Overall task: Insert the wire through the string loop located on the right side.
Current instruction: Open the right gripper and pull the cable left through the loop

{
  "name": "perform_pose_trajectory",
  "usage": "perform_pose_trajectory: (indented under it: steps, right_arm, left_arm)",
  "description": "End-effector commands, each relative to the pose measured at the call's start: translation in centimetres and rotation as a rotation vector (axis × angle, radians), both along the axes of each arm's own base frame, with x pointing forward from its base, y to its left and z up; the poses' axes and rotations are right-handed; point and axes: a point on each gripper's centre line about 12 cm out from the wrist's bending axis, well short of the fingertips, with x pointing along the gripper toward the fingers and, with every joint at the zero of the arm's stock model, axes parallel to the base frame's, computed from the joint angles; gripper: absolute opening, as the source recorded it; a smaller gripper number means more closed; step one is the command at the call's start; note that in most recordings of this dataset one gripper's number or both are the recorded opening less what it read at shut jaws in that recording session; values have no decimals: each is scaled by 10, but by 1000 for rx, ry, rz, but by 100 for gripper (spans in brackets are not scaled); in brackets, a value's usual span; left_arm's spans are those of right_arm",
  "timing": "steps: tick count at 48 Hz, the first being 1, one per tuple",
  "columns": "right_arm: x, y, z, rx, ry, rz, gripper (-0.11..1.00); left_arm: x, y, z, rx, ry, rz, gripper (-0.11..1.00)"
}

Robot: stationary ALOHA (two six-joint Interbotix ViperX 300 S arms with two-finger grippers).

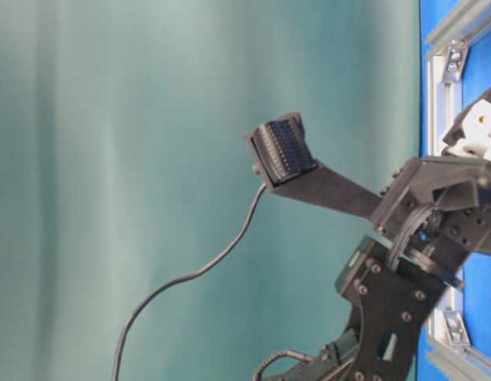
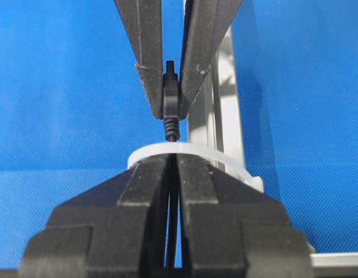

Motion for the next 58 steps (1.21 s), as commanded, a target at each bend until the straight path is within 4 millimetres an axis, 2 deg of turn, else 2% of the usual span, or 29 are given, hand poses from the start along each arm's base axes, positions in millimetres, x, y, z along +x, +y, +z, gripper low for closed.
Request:
perform_pose_trajectory:
  steps: [1, 8, 13, 15, 24, 28, 44, 51, 58]
  right_arm:
    - [1, 0, 4, 2, -16, -3, -4]
    - [-5, -4, 3, 9, -11, -15, 0]
    - [-11, -8, 3, 24, -6, -51, 13]
    - [-13, -11, 3, 32, -5, -69, 21]
    - [-22, -15, 2, 43, 4, -94, 77]
    - [-23, -15, 2, 39, 5, -92, 94]
    - [-21, -14, 3, 28, 1, -85, 92]
    - [-21, -14, 3, 28, 1, -85, 92]
    - [-22, -14, 2, 28, 12, -83, 92]
  left_arm:
    - [6, -2, 18, -2, -52, -5, 8]
    - [6, -2, 18, -2, -51, -5, 8]
    - [6, -2, 18, -2, -49, -5, 8]
    - [6, -3, 18, -2, -49, -6, 8]
    - [5, -3, 17, -2, -48, -6, 8]
    - [5, -3, 17, -2, -46, -6, 8]
    - [0, -8, 21, -1, -46, -18, 8]
    - [-20, -8, 28, 1, -40, -24, 8]
    - [-55, -6, 36, 3, -25, -29, 8]
